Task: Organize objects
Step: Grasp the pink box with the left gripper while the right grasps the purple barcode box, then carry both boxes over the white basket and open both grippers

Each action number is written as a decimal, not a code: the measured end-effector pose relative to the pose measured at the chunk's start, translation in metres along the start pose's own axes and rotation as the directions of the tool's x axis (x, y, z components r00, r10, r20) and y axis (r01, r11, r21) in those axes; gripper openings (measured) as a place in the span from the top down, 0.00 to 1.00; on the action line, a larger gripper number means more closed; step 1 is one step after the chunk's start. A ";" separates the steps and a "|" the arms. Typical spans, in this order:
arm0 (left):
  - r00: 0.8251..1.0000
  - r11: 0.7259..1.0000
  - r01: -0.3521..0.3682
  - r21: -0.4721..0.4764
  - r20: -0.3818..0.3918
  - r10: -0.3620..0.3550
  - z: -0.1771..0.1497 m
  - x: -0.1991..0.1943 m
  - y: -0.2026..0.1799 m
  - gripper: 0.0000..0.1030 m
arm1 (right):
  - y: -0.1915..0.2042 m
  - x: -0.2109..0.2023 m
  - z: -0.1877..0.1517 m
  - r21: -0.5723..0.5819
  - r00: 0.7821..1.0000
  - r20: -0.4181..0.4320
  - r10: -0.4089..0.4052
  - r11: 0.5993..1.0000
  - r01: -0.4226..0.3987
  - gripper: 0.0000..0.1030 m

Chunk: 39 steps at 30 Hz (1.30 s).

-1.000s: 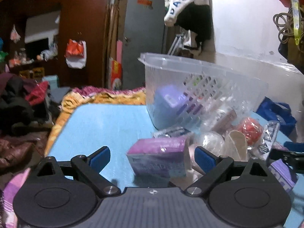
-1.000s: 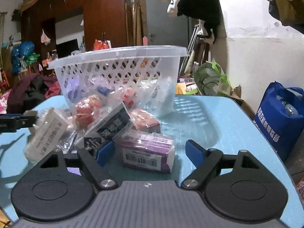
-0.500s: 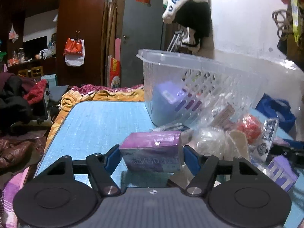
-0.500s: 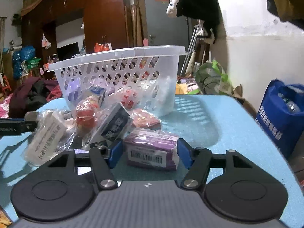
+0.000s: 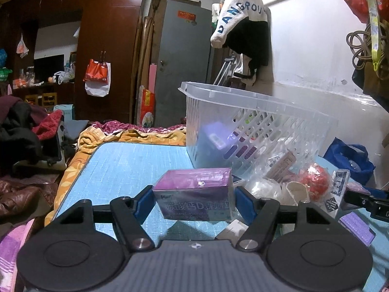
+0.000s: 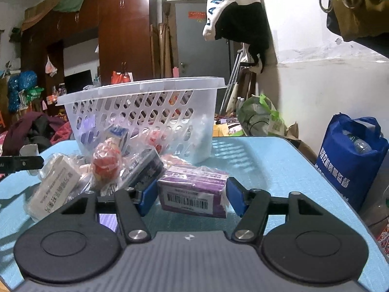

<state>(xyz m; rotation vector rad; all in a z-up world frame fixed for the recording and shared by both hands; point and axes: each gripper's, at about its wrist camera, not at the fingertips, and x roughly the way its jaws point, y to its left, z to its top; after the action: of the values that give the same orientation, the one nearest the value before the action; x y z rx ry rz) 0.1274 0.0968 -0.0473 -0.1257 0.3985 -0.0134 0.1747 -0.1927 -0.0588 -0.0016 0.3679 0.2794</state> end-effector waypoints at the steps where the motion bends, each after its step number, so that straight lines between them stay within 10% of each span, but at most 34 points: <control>1: 1.000 1.000 0.004 0.001 0.004 -0.004 0.000 0.000 0.000 0.28 | -0.001 0.000 0.000 0.002 1.000 0.003 0.000 1.000 0.000 0.37; 19: 0.995 0.999 0.032 -0.031 0.093 -0.029 0.002 -0.020 0.003 0.28 | 0.003 -0.023 0.018 0.012 0.996 0.086 -0.014 1.000 0.013 0.37; 26: 0.976 0.994 0.109 0.014 0.186 -0.110 0.063 -0.043 -0.023 0.28 | 0.016 -0.026 0.073 -0.058 0.979 0.179 0.093 0.995 -0.084 0.37; 32: 0.985 0.994 0.065 0.091 0.155 -0.079 0.140 -0.002 -0.062 0.28 | 0.040 0.023 0.140 -0.134 0.976 0.193 0.103 0.988 -0.078 0.37; 39: 1.000 0.998 0.007 0.061 0.028 -0.009 0.152 0.069 -0.066 0.27 | 0.050 0.063 0.150 -0.145 0.988 0.130 0.081 0.988 -0.061 0.37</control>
<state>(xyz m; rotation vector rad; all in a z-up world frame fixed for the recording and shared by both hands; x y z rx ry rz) 0.2504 0.0464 0.0730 -0.0674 0.3694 -0.0313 0.2708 -0.1201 0.0611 -0.1076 0.2125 0.3738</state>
